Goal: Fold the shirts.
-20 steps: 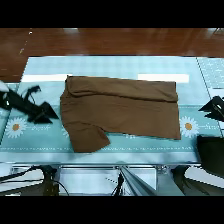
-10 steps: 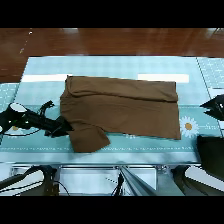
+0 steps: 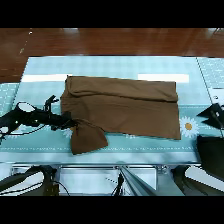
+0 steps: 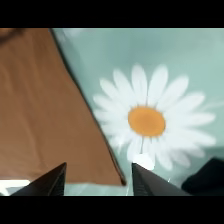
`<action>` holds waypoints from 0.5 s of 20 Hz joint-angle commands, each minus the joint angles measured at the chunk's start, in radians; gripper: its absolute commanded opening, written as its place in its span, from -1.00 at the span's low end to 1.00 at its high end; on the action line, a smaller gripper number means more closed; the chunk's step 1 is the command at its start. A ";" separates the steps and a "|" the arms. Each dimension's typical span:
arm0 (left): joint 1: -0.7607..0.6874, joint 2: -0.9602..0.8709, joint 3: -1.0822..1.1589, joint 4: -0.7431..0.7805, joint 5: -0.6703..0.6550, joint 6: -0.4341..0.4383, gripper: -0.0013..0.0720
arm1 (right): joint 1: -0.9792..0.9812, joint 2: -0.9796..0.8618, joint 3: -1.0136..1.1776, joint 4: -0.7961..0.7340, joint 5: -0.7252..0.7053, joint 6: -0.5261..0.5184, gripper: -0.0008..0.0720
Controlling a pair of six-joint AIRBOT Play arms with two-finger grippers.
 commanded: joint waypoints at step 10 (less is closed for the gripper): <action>-0.002 -0.001 -0.001 0.008 0.022 0.033 -0.91 | 0.187 0.111 -0.295 -0.101 -0.211 0.021 0.37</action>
